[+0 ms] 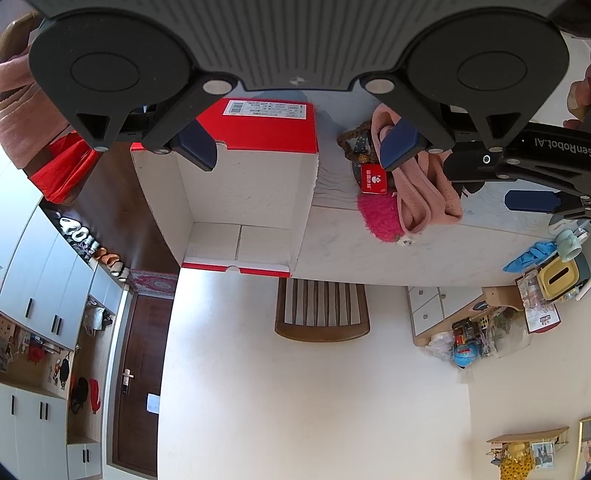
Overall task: Organize objects
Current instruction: 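Move the left gripper to the pink fleece scarf and close on it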
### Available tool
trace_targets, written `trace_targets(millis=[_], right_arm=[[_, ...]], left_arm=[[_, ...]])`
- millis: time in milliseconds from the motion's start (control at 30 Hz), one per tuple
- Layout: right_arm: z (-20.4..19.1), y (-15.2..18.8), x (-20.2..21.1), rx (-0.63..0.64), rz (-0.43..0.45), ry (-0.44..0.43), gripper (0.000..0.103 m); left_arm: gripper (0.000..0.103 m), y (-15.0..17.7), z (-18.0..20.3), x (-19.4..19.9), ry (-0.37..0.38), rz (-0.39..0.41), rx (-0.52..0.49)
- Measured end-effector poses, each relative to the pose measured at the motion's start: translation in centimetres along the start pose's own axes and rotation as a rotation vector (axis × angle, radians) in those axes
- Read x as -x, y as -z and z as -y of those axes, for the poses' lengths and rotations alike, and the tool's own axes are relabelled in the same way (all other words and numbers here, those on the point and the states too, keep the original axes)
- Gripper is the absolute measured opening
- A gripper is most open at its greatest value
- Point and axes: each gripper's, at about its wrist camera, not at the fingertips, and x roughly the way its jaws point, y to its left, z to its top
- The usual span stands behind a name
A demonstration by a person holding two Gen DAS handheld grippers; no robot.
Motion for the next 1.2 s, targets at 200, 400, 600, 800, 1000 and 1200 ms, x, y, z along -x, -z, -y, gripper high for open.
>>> trace_targets(millis=[200,400,600,800,1000,1200], right_arm=[[1.1,-0.2,-0.4,-0.003,-0.004,0.001,0.096],[2.6,-0.6,-1.3,-0.002,-0.017,-0.001,0.096],[5.7,-1.4,-3.0,-0.019,-0.032,0.033,0.096],[9.4,-1.9,-5.3,-0.041,-0.055,0.068,0.096],[12.8,-2.6,-7.7,-0.054,-0.077,0.100,0.096],[15.4,-3.0,-10.6,-0.067,-0.116,0.120,0.096]], left_arm=[[0.102,-0.7,0.7,-0.4,-0.013,-0.005,0.004],[0.102,-1.1,1.2,-1.5,-0.036,-0.009,0.017],[0.102,-1.0,0.3,-3.6,-0.113,-0.044,0.055],[0.102,-0.6,-0.6,-6.5,-0.199,-0.081,0.052],[0.101,-0.6,-1.6,-9.2,-0.257,-0.118,0.059],[0.101,-0.6,-2.3,-11.7,-0.316,-0.152,0.056]])
